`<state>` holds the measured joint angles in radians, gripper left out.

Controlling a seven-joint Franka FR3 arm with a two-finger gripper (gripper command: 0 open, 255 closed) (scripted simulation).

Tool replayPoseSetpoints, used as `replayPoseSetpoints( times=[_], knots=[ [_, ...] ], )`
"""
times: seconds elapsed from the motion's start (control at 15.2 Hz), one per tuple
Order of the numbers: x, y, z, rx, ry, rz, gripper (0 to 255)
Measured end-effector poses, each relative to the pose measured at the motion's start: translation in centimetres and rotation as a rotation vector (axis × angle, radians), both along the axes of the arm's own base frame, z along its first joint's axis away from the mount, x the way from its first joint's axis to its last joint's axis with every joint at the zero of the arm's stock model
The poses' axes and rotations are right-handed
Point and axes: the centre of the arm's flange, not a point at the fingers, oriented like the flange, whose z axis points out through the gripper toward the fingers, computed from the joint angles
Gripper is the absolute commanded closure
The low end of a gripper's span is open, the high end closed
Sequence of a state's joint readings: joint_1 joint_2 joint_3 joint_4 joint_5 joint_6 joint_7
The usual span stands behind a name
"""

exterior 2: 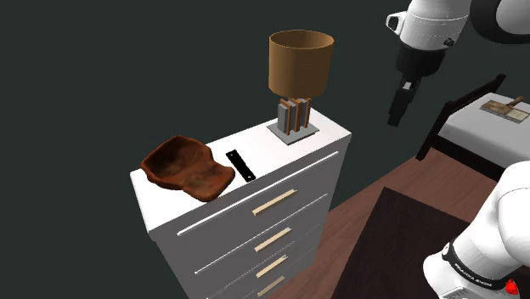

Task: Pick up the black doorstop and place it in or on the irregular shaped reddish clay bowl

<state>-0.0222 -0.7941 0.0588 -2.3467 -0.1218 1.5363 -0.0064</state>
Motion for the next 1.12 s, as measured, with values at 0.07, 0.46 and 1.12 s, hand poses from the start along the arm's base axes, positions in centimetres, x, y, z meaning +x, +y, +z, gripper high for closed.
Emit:
replayPoseSetpoints(
  times=[0.07, 0.46, 1.12],
  knots=[
    [0.0, 0.0, 0.0, 0.0, 0.0, 0.0, 0],
    [4.8, 1.8, -3.7, 0.041, -0.014, -0.057, 0],
    [14.8, 5.2, -10.2, 0.126, -0.045, -0.172, 0]
  ],
)
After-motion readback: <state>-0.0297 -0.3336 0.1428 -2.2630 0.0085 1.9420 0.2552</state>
